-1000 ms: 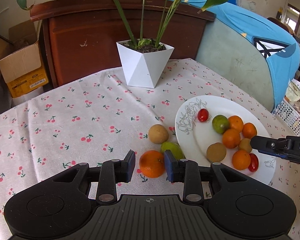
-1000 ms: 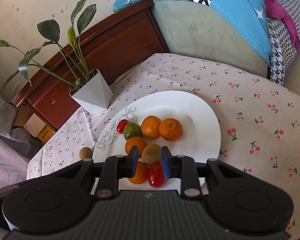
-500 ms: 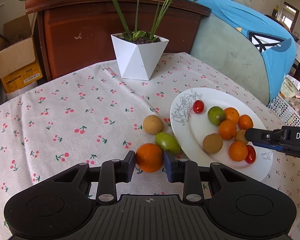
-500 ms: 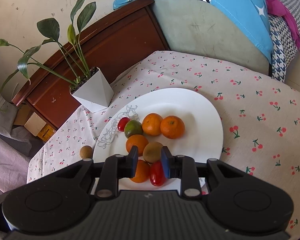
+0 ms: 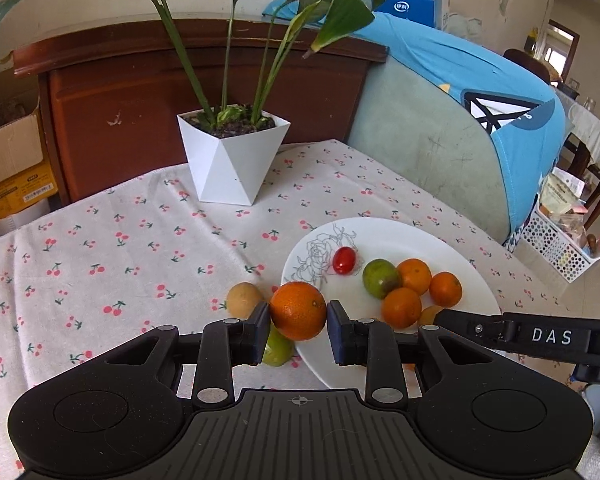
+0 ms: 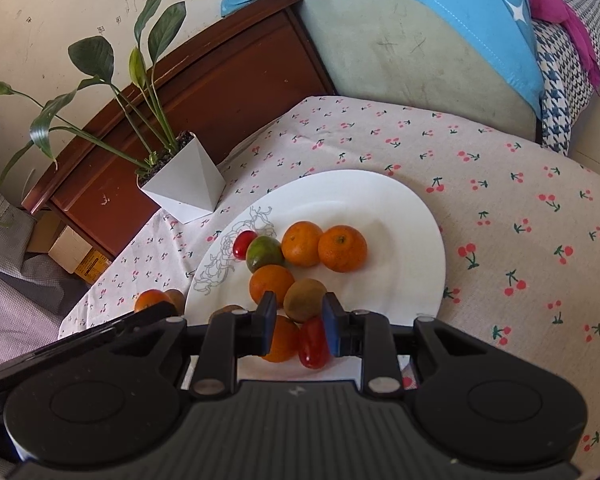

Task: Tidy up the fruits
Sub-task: 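Lower the mandarin onto the plate and open the left gripper, then move the right gripper to the green lime while the left gripper approaches a kiwi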

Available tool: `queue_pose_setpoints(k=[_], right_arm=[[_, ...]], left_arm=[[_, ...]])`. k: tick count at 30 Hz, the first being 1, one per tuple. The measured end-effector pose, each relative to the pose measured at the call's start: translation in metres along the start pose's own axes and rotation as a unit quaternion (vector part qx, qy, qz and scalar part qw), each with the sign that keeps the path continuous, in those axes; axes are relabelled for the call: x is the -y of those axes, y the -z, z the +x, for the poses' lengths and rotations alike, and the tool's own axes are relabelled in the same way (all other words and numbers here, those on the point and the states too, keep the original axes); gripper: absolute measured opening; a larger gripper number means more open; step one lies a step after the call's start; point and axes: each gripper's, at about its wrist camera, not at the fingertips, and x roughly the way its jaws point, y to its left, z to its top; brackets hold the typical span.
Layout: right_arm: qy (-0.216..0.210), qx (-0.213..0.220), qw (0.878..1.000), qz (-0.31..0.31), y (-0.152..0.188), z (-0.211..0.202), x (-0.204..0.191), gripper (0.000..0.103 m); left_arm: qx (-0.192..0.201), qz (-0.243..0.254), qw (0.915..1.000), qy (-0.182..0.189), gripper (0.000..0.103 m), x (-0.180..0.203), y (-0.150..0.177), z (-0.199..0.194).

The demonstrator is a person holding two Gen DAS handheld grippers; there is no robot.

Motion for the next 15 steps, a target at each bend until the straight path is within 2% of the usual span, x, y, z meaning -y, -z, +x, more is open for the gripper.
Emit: queue_pose_setpoints(k=[6, 10, 15], right_arm=[[-0.009, -0.002, 1.000, -0.020, 0.003, -0.001, -0.006, 0.027], [-0.017, -0.002, 0.999, -0.040, 0.007, -0.001, -0.014, 0.027], [-0.043, -0.002, 0.996, -0.077, 0.018, -0.002, -0.032, 0.027]], left_arm=[[0.001, -0.019, 0.9998, 0.008, 0.030, 0.004, -0.001, 0.008], [0.013, -0.038, 0.9991, 0.008, 0.038, -0.003, -0.005, 0.001], [0.019, -0.039, 0.9989, -0.016, 0.038, -0.015, -0.014, -0.006]])
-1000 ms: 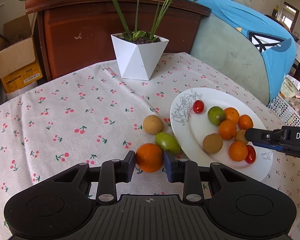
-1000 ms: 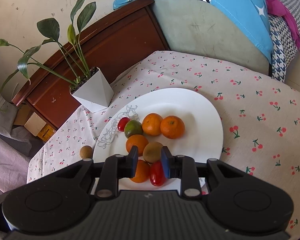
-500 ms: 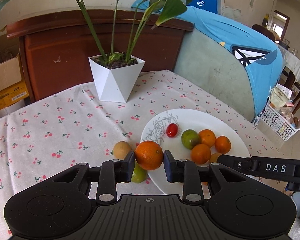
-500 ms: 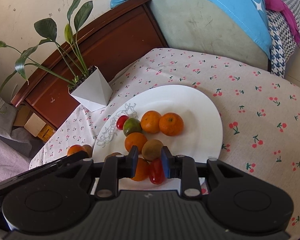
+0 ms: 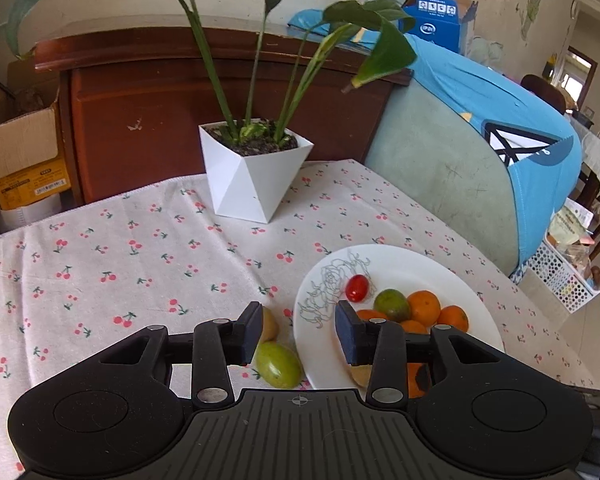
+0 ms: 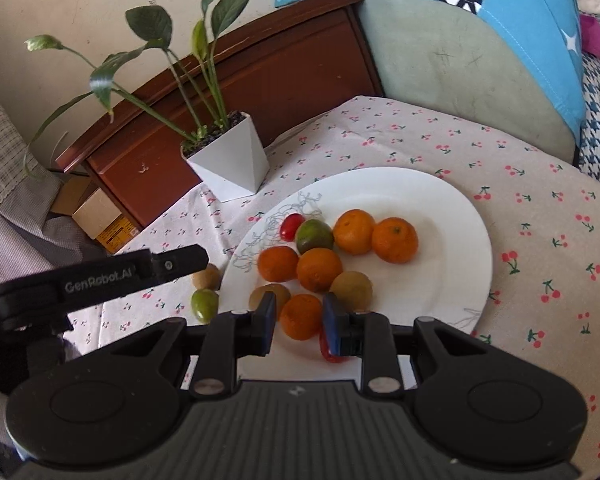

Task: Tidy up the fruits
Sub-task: 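Move the right gripper to the green lime while the left gripper approaches a kiwi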

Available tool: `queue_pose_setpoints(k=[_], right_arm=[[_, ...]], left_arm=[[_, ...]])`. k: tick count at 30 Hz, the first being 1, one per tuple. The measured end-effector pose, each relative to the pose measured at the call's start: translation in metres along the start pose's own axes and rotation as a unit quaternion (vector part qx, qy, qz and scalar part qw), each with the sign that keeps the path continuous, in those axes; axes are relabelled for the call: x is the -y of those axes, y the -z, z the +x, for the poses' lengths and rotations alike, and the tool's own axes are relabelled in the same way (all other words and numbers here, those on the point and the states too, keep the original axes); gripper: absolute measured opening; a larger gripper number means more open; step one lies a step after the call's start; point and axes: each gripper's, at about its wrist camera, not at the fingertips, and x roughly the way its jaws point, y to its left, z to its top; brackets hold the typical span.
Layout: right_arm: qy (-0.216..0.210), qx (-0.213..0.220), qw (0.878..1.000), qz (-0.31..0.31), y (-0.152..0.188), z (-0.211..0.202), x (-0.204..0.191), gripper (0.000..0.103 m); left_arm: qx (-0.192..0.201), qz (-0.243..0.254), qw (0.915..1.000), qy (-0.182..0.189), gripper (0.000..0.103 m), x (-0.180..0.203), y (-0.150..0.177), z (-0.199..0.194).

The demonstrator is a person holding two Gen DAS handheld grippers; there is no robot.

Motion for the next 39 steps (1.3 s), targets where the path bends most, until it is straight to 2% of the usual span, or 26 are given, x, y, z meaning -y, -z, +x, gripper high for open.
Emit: queue_pose_setpoints(k=[5, 9, 12, 16, 20, 26, 39], right_arm=[[-0.032, 0.000, 0.999, -0.040, 0.011, 0.002, -0.026, 0.027], [-0.035, 0.008, 0.995, -0.088, 0.019, 0.008, -0.048, 0.027], [-0.038, 0.012, 0.991, -0.124, 0.021, 0.017, -0.062, 0.027], [-0.031, 0.016, 0.986, -0.165, 0.023, 0.029, -0.074, 0.027], [-0.020, 0.018, 0.983, -0.184, 0.023, 0.041, -0.079, 0.027], [-0.001, 0.029, 0.976, -0.217, 0.022, 0.051, -0.086, 0.027], [0.019, 0.047, 0.966, -0.253, 0.017, 0.065, -0.094, 0.028]], left_arm=[[-0.004, -0.019, 0.9993, -0.032, 0.038, -0.025, -0.005, -0.002], [-0.021, -0.029, 0.9987, -0.037, 0.038, -0.040, -0.007, 0.002], [-0.036, -0.039, 0.9983, -0.024, 0.038, -0.047, -0.008, 0.009], [-0.044, -0.049, 0.9977, -0.014, 0.038, -0.052, -0.008, 0.014], [-0.044, -0.071, 0.9965, -0.010, 0.038, -0.062, -0.010, 0.014], [-0.041, -0.076, 0.9962, -0.008, 0.038, -0.069, -0.010, 0.013], [-0.041, -0.089, 0.9951, -0.006, 0.038, -0.077, -0.009, 0.009]])
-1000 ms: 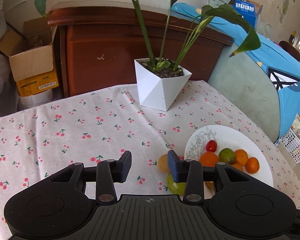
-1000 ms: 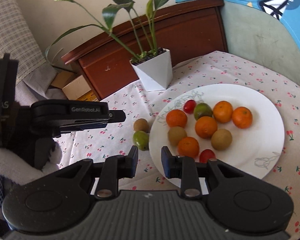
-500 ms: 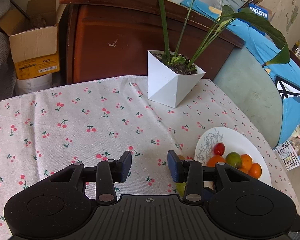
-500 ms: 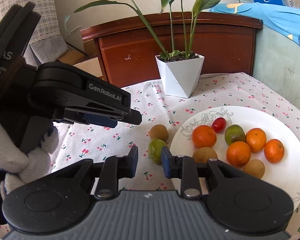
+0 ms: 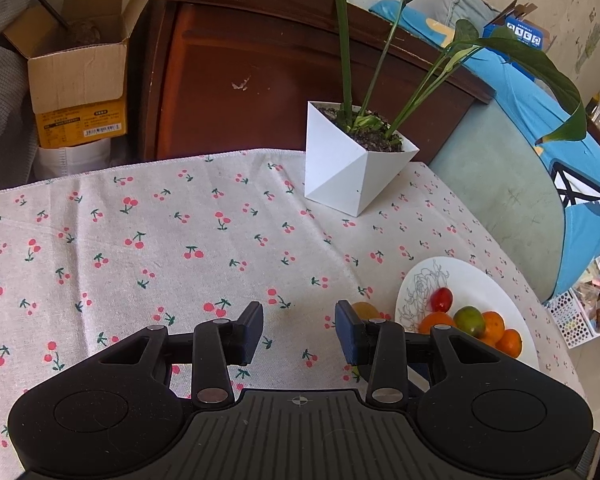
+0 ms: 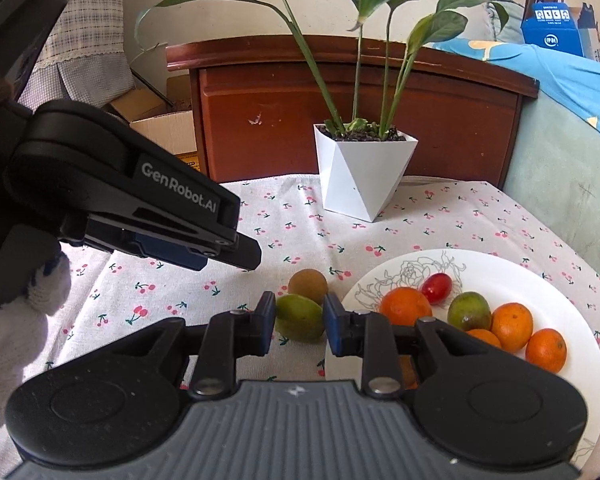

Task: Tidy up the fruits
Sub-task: 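Move the right gripper to the green lime while the left gripper approaches a kiwi, then close the right gripper on the lime while the left gripper grasps the kiwi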

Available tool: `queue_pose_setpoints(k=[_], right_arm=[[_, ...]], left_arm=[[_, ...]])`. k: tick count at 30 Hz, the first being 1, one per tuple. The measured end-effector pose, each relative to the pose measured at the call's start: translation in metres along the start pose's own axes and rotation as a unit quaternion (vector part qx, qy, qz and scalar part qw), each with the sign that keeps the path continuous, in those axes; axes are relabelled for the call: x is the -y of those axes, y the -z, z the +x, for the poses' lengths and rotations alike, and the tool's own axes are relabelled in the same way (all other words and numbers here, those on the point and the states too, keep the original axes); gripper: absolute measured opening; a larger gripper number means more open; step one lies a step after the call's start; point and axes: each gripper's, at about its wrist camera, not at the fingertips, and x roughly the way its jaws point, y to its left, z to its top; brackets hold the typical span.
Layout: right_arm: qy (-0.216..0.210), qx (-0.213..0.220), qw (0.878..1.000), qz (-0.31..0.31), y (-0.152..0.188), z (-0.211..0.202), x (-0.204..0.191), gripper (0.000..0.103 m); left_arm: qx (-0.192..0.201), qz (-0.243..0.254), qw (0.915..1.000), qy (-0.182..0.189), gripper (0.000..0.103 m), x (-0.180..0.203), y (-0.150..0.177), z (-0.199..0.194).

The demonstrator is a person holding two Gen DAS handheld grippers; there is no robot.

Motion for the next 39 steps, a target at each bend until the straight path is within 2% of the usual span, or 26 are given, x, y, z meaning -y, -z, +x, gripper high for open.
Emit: queue_pose_setpoints(k=[9, 18, 22, 26, 33, 39], right_arm=[[-0.025, -0.011, 1.000, -0.010, -0.001, 0.001, -0.004, 0.028], [-0.020, -0.002, 1.000, 0.003, -0.002, 0.006, -0.003, 0.029], [-0.018, -0.009, 1.000, 0.016, -0.001, 0.011, 0.000, 0.034], [-0.021, -0.012, 0.999, 0.031, 0.000, 0.013, 0.003, 0.035], [-0.027, -0.023, 0.999, 0.037, 0.001, 0.018, 0.001, 0.031], [-0.045, -0.038, 0.997, 0.047, 0.003, 0.005, 0.002, 0.031]], left_arm=[[0.008, -0.008, 0.9999, 0.001, 0.038, -0.001, -0.002, -0.003], [0.010, -0.016, 0.9998, 0.001, 0.038, -0.004, -0.003, -0.004], [0.010, -0.016, 0.9998, 0.001, 0.038, -0.003, -0.003, -0.004], [0.011, -0.013, 0.9999, 0.002, 0.038, -0.002, -0.003, -0.004], [0.010, -0.011, 0.9999, 0.003, 0.038, -0.001, -0.002, -0.003], [0.010, -0.001, 0.9999, 0.003, 0.038, 0.003, -0.002, 0.000]])
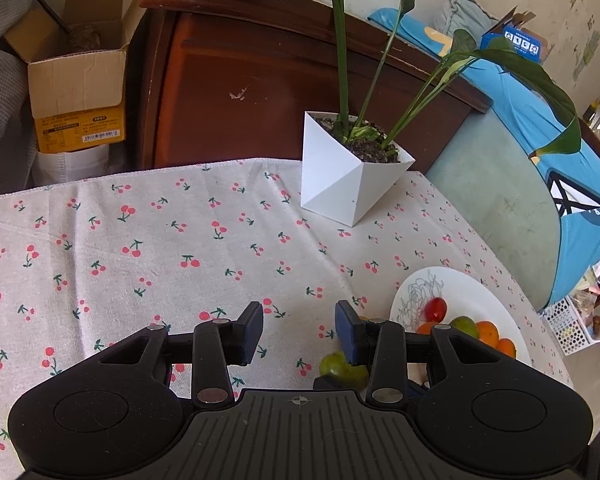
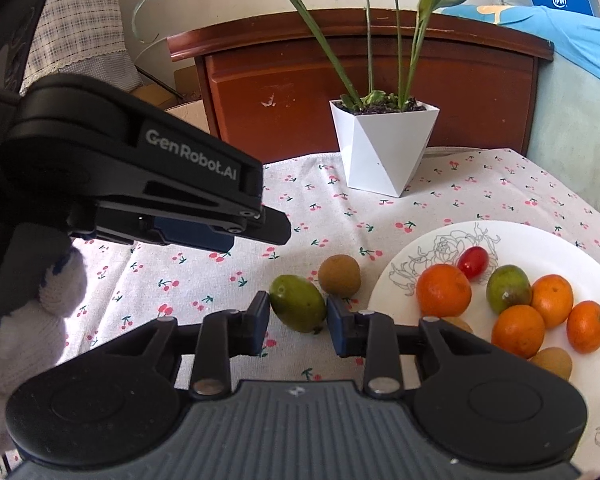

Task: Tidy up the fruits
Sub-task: 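Close the right gripper on the lime while the left gripper grasps the kiwi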

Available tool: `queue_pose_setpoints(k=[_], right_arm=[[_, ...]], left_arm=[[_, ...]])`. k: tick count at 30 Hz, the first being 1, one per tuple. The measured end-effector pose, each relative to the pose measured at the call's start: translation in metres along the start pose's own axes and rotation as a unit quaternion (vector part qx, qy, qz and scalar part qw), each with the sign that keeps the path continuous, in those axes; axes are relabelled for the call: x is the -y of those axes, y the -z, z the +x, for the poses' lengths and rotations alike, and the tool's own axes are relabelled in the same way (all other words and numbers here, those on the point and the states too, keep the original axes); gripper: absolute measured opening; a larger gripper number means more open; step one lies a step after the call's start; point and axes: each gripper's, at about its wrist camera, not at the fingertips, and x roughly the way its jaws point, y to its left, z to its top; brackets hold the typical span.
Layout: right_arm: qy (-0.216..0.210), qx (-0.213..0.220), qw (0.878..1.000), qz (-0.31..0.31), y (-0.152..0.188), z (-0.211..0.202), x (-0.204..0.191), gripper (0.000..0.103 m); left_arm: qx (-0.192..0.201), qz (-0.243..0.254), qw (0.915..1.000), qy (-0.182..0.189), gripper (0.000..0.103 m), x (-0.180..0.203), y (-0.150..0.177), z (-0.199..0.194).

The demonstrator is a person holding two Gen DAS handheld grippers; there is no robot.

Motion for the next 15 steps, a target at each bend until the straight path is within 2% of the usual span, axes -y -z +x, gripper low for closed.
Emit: queue_pose_setpoints(k=[8, 12, 15], right_arm=[[-0.002, -0.017, 0.999, 0.039, 0.009, -0.037, 0.014, 0.031], [0.001, -0.017, 0.999, 0.051, 0.013, -0.059, 0.022, 0.031], [0.000, -0.015, 0.998, 0.064, 0.014, -0.074, 0.028, 0.031]], left_arm=[[0.001, 0.044, 0.9990, 0.002, 0.036, 0.015, 0.008, 0.005], [0.001, 0.077, 0.9970, 0.007, 0.036, 0.026, 0.014, 0.010], [0.003, 0.083, 0.9964, 0.017, 0.036, 0.030, 0.018, 0.014]])
